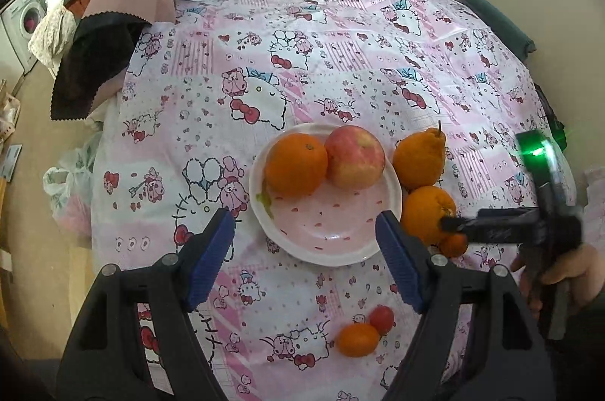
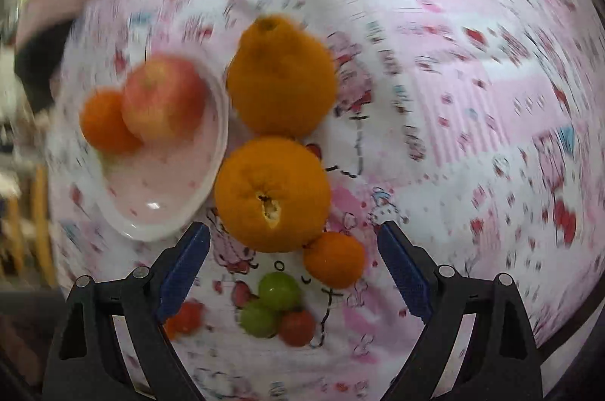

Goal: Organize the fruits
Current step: 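Move the right gripper to the round dekopon orange and close on it, then lift the round dekopon with the right gripper while the left grasps the stemmed dekopon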

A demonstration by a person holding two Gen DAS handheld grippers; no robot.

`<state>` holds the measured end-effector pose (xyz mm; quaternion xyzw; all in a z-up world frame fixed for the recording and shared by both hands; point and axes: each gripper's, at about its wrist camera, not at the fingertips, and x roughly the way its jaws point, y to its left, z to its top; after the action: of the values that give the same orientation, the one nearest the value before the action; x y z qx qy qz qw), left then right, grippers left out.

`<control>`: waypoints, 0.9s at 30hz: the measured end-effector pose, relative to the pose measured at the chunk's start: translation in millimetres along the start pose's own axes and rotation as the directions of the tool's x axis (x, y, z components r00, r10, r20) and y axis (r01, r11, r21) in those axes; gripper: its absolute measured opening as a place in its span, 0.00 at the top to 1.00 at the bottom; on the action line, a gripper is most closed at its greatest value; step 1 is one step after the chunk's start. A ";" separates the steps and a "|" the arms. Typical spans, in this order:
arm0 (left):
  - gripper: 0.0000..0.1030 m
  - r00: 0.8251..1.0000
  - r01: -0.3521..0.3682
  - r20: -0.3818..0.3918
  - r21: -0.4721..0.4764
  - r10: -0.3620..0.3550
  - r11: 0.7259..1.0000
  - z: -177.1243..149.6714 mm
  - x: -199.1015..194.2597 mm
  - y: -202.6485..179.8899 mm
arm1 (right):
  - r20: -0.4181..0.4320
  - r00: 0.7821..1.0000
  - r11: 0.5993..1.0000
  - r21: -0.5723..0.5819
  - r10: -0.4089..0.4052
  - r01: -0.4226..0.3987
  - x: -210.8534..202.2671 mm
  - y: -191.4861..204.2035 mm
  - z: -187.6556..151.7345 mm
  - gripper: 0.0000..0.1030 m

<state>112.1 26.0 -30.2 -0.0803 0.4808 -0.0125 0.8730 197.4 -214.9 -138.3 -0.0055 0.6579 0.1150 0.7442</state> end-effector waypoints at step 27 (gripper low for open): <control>0.28 0.997 -0.042 -0.066 -0.019 0.041 0.999 7.8 41.8 0.0 | 0.049 0.994 0.995 0.003 0.097 -0.097 -2.1 -6.6 -1.2 0.21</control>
<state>141.2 22.9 -61.1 -0.0787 0.5110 0.0077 0.8559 197.1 -221.9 -137.4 0.0312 0.6395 0.1496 0.7535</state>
